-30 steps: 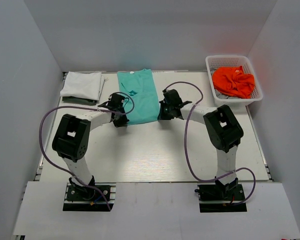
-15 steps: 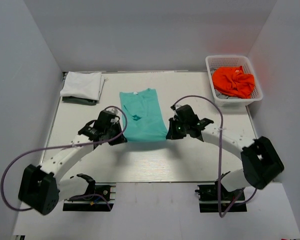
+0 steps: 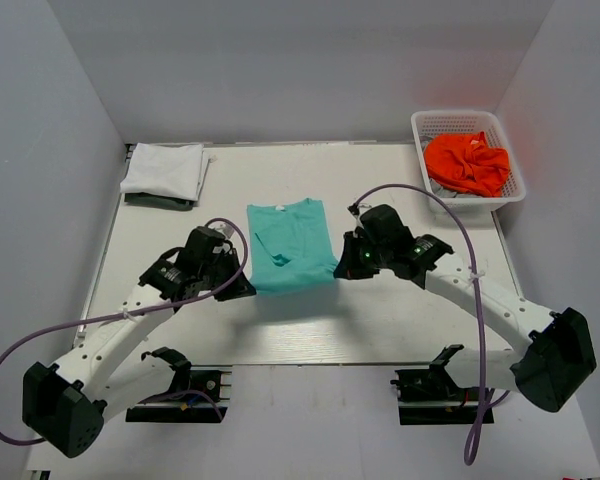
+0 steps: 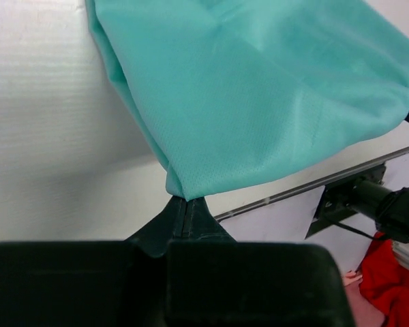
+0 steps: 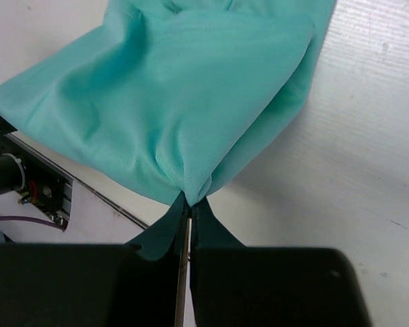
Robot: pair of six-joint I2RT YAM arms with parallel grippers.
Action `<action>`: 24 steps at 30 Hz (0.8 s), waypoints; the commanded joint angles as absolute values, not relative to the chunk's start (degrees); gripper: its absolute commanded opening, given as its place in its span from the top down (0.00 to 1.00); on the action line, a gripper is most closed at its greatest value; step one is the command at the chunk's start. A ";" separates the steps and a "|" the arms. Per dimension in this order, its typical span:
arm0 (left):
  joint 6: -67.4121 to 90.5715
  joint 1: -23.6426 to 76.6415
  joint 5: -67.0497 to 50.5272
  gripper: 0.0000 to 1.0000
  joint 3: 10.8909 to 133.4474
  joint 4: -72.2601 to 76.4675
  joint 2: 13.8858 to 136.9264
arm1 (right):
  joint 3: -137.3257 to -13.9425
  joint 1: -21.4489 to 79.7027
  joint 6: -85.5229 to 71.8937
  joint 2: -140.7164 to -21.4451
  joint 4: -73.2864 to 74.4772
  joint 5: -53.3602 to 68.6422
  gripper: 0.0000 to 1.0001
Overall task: Fold and stack the t-shirts
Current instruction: Fold the long partially folded tshirt into a neat square
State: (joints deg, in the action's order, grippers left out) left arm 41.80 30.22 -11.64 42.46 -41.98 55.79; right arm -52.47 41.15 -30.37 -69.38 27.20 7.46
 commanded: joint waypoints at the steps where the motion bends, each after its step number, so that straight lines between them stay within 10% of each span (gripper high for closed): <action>1: 42.36 30.32 -9.06 1.00 46.13 -42.19 55.36 | -58.34 40.87 -30.85 -70.74 31.02 4.23 1.00; 24: 41.92 28.92 16.07 1.00 68.81 -42.89 76.98 | -86.39 34.02 -27.34 -92.00 34.89 -0.54 1.00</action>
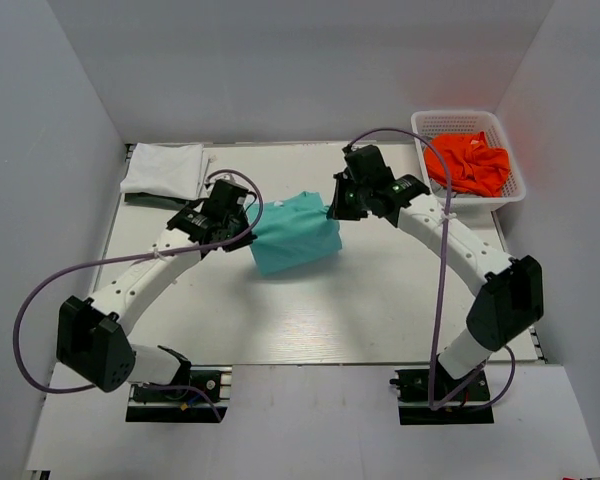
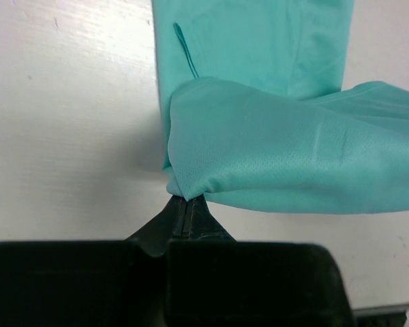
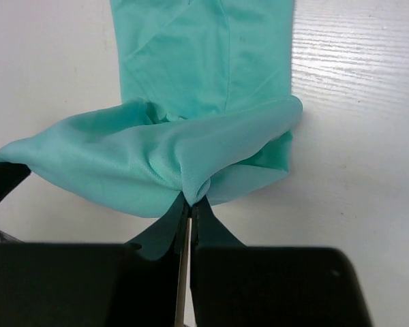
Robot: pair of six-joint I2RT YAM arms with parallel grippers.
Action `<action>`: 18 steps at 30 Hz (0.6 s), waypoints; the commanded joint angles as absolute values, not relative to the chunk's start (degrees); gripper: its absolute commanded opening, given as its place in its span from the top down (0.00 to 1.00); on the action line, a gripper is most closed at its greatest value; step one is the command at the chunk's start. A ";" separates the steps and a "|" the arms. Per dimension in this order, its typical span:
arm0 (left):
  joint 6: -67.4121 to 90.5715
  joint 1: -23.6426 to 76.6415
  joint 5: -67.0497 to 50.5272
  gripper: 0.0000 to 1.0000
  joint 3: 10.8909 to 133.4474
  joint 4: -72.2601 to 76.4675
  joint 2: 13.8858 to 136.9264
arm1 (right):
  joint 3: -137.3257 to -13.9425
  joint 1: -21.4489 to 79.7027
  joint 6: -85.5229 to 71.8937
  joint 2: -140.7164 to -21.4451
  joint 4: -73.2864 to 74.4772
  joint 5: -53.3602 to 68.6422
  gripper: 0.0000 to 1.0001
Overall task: Fold and stack the t-shirts
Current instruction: Fold the long partially folded tshirt into a neat square
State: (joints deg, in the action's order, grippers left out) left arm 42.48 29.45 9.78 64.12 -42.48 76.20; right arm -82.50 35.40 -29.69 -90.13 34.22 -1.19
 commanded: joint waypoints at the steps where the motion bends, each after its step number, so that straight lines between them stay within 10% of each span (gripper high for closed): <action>1: 41.40 28.92 16.61 1.00 69.69 -42.89 77.95 | -87.53 33.32 -27.33 -92.46 34.89 -0.61 1.00; 18: 38.14 24.09 17.84 1.00 87.18 -42.36 97.36 | -104.66 25.76 -23.47 -107.74 34.10 7.99 1.00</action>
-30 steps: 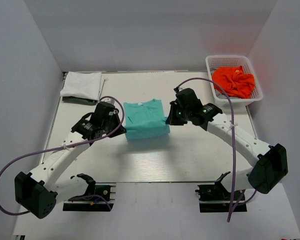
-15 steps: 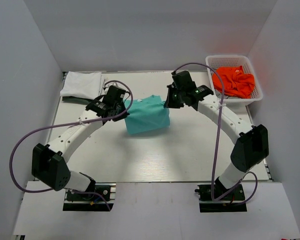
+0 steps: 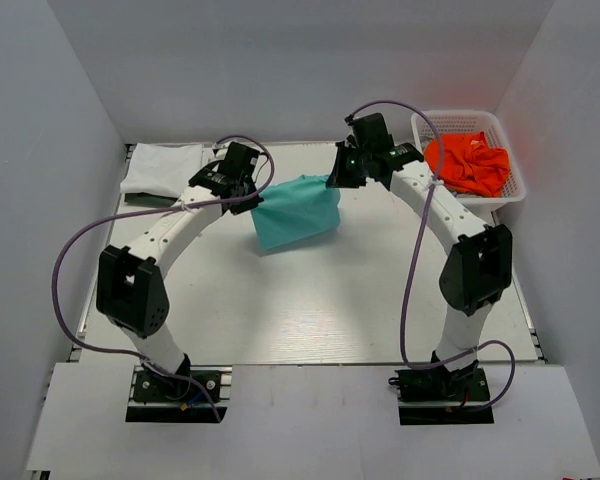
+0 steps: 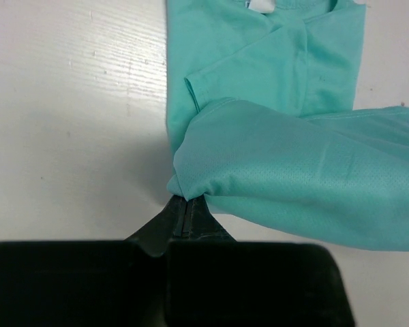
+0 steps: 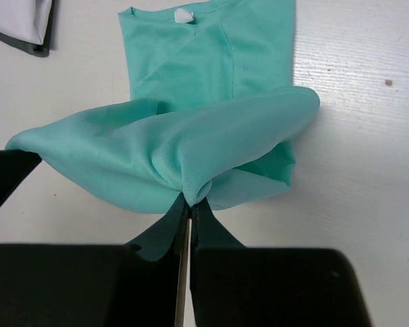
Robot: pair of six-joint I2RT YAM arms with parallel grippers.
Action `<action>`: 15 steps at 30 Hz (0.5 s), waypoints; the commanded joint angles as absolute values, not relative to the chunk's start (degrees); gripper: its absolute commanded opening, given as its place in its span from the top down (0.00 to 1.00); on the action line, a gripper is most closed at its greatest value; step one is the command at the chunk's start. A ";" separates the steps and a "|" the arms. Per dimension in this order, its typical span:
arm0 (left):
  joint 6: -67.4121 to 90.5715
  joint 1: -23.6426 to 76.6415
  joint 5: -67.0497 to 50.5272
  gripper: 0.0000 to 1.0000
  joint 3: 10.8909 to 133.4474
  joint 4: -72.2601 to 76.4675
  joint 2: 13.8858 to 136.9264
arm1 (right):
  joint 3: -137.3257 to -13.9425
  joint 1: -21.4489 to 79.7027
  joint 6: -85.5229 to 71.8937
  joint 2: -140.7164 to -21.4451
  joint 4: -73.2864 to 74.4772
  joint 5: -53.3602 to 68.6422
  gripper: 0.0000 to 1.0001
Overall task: Fold and stack the t-shirts
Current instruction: Fold the long partially folded tshirt into a neat square
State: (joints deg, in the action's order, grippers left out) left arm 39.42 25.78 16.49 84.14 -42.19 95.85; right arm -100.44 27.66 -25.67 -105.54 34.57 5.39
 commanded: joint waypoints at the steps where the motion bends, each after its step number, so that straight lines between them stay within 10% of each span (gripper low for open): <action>1: 38.14 23.39 17.84 1.00 88.32 -42.36 98.25 | -105.20 25.49 -23.47 -108.62 33.49 8.78 1.00; 15: 34.20 15.56 15.21 0.93 111.76 -38.95 124.59 | -121.99 20.31 -23.63 -132.33 20.24 18.54 1.00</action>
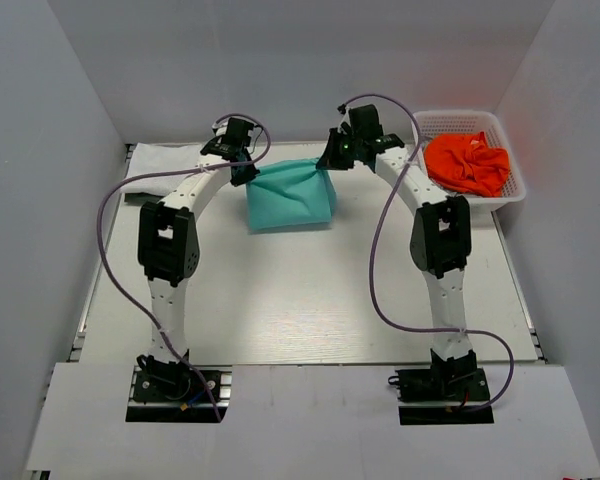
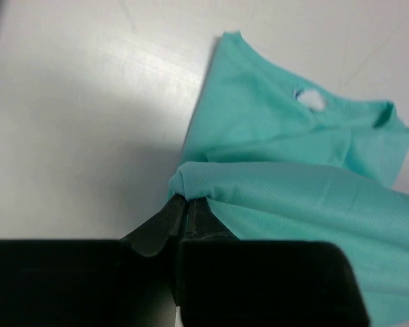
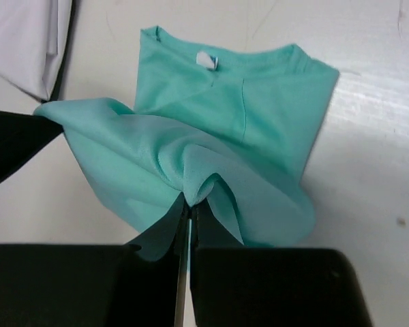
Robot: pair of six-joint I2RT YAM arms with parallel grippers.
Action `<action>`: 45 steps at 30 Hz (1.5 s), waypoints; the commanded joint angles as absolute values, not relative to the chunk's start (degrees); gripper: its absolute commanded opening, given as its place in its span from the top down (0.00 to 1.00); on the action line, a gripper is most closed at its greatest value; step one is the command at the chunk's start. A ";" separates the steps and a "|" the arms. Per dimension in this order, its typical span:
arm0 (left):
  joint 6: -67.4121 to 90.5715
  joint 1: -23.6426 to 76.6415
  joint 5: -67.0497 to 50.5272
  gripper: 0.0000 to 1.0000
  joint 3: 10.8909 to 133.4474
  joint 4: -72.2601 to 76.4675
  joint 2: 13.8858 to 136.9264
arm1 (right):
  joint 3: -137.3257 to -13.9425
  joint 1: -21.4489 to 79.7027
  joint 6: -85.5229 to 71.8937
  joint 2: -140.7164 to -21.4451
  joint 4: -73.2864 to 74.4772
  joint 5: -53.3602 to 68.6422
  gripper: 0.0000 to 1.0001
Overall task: Fold and stack the t-shirts
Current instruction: Fold the long partially folded tshirt into a neat square, then smooth out wrinkles on the folded tshirt
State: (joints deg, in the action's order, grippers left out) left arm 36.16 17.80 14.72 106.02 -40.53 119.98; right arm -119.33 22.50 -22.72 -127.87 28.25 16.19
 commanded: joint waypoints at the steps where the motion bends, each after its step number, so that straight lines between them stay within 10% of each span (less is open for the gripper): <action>1: 34.19 15.56 15.21 0.85 113.71 -37.98 126.46 | -122.25 19.95 -26.17 -133.67 18.39 18.11 0.96; 2: 35.23 14.25 15.21 0.76 115.38 -34.31 128.04 | -123.82 18.65 -27.41 -134.90 13.06 18.02 0.93; 6: 29.62 13.01 7.64 0.00 130.01 -31.88 135.95 | -127.51 16.35 -34.35 -142.97 0.99 17.05 0.26; 8: 28.92 13.01 7.65 0.00 134.11 -33.40 137.11 | -129.89 15.21 -35.33 -143.09 1.49 21.24 0.10; 18: 28.12 15.81 -3.31 0.00 111.36 -20.75 124.63 | -106.27 19.07 -24.44 -124.02 1.49 21.27 0.10; 35: 31.20 16.96 -6.15 0.00 109.08 -20.20 135.26 | -98.62 23.20 -33.75 -132.10 -4.49 28.39 0.10; 45: 31.64 21.97 -7.83 0.00 67.35 -12.13 109.28 | -67.26 30.14 -25.75 -111.57 -2.72 20.84 0.10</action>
State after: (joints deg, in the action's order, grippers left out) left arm 31.00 19.42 -7.35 76.25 -7.35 115.83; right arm -75.26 27.24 -28.67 -118.61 -7.01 23.81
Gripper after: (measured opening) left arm 0.994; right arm 0.902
